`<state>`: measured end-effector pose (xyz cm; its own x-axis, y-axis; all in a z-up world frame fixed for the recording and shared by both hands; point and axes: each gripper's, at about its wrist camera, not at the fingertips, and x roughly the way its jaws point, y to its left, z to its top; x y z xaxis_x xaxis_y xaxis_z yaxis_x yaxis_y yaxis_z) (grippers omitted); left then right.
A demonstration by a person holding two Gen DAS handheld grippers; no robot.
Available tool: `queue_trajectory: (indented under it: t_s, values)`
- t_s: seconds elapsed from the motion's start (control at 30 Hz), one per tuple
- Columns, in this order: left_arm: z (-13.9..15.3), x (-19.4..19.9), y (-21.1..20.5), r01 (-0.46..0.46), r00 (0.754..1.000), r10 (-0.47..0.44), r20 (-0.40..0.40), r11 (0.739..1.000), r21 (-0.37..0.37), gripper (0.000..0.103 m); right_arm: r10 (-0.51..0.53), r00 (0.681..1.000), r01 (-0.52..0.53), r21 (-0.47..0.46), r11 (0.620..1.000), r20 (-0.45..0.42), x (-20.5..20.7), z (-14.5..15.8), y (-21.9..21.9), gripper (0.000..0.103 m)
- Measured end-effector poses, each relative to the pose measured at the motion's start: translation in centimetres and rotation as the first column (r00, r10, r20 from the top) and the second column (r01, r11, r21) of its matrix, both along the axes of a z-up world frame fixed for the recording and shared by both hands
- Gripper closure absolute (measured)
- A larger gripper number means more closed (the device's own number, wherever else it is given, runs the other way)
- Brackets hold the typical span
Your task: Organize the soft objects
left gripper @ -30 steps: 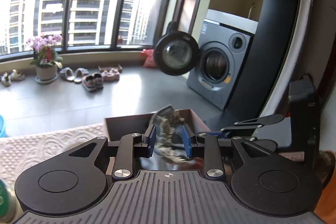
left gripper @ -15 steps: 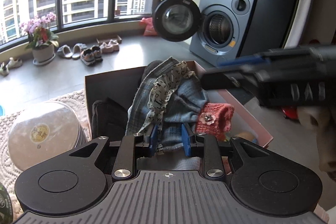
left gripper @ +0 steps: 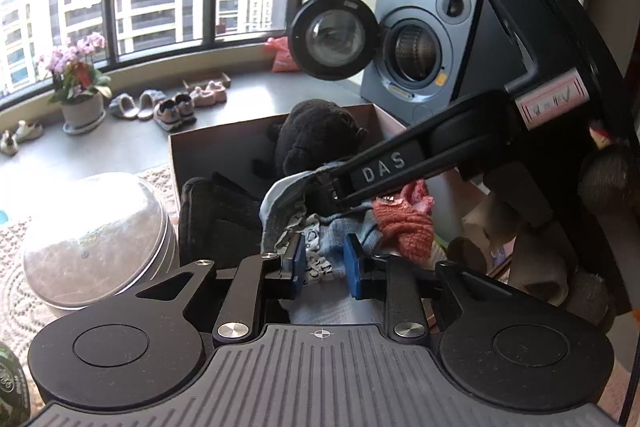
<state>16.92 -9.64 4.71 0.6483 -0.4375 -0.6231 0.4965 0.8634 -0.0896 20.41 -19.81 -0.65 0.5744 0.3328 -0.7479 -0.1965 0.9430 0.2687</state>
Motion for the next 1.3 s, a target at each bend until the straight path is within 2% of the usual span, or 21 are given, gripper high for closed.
queue_trajectory:
  t_s: [0.07,0.17,0.23,0.33,0.43,0.63,0.83,0.9,1.0,1.13,1.3]
  values:
    - [-0.1,-0.5,-0.3,-0.005,1.000,0.005,0.023,1.000,0.021,0.077,-0.006,1.000,0.006,-0.022,1.000,0.005,-0.2,0.0,0.5,0.065]
    - [0.0,-1.1,-0.5,-0.030,0.999,0.030,0.028,1.000,0.007,0.080,-0.027,0.999,0.029,-0.053,0.998,0.036,-0.7,0.0,1.3,0.065]
    - [0.3,-1.6,-0.2,-0.023,0.999,0.023,0.024,1.000,0.003,0.080,-0.044,0.997,0.049,-0.081,0.996,0.066,-1.8,0.3,1.7,0.064]
    - [0.3,-1.7,0.0,-0.001,1.000,0.000,0.019,1.000,0.023,0.080,-0.017,0.993,0.034,-0.142,0.989,0.118,-3.7,1.6,2.4,0.063]
    - [-0.2,-1.4,0.2,0.014,1.000,-0.014,0.019,0.999,0.031,0.079,0.013,0.996,0.003,-0.174,0.985,0.089,-4.3,1.8,2.8,0.062]
    - [-0.7,-1.8,0.2,0.007,0.999,-0.009,0.054,1.000,0.030,0.079,-0.046,0.998,0.051,-0.136,0.989,0.038,-2.6,0.6,2.2,0.060]
    - [-0.8,-3.2,-0.1,-0.004,0.998,0.001,0.058,0.999,0.047,0.079,-0.045,0.995,0.059,-0.163,0.985,0.085,-3.3,-0.1,2.6,0.058]
    - [-0.5,-3.2,0.0,-0.011,0.999,0.010,0.047,1.000,0.026,0.078,-0.055,0.994,0.070,-0.161,0.984,0.098,-3.7,0.1,2.5,0.058]
    - [0.3,-4.0,0.9,-0.030,0.997,0.032,0.069,0.999,-0.024,0.078,-0.068,0.988,0.090,-0.163,0.982,0.139,-5.4,1.1,2.7,0.054]
    - [1.9,-6.4,2.4,-0.047,0.993,0.052,0.106,0.998,-0.050,0.078,-0.095,0.963,0.136,-0.151,0.979,0.252,-8.6,2.9,2.9,0.038]
    - [2.7,-11.0,4.2,-0.044,0.994,0.048,0.096,0.998,-0.043,0.078,-0.131,0.935,0.188,-0.146,0.971,0.329,-12.4,4.3,3.8,0.035]
